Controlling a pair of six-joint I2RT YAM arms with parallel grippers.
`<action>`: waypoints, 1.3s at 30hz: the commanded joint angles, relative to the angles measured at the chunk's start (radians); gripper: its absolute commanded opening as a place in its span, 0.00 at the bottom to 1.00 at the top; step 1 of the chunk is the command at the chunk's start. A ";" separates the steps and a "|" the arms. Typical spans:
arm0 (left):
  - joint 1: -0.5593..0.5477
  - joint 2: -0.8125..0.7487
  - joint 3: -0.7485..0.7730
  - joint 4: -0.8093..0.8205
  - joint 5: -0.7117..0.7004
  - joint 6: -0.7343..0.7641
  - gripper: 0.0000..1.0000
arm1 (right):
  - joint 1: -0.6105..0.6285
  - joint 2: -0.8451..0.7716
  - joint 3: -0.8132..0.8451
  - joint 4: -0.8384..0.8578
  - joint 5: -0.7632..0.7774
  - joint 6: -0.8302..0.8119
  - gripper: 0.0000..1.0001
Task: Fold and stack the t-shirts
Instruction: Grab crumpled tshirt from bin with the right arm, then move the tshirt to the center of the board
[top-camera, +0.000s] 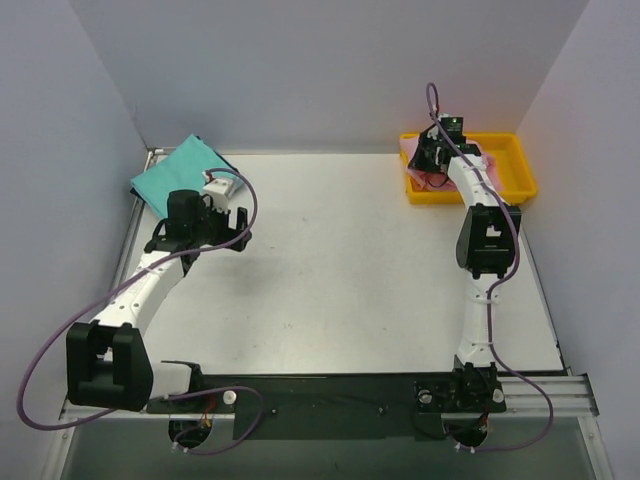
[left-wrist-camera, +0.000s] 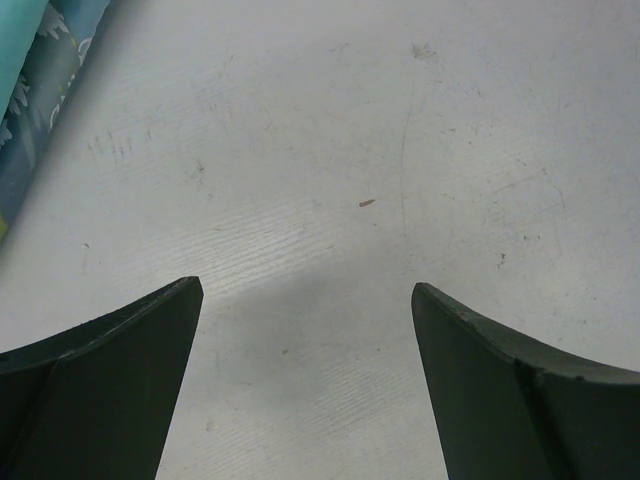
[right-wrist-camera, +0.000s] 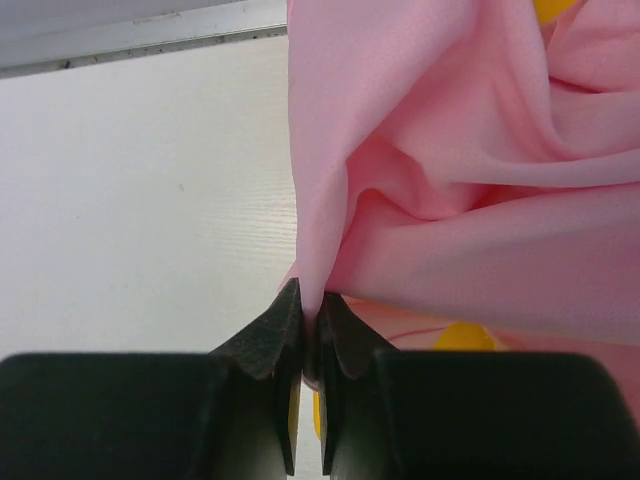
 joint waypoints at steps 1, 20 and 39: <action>0.008 0.018 0.068 0.001 0.018 0.030 0.97 | -0.009 -0.030 0.047 0.044 -0.037 0.010 0.00; -0.012 -0.057 0.100 0.053 0.083 0.043 0.97 | -0.020 -0.674 -0.033 0.171 -0.262 -0.079 0.00; -0.041 -0.267 -0.007 0.076 -0.003 0.110 0.97 | 0.371 -1.137 -0.565 0.342 -0.528 0.079 0.00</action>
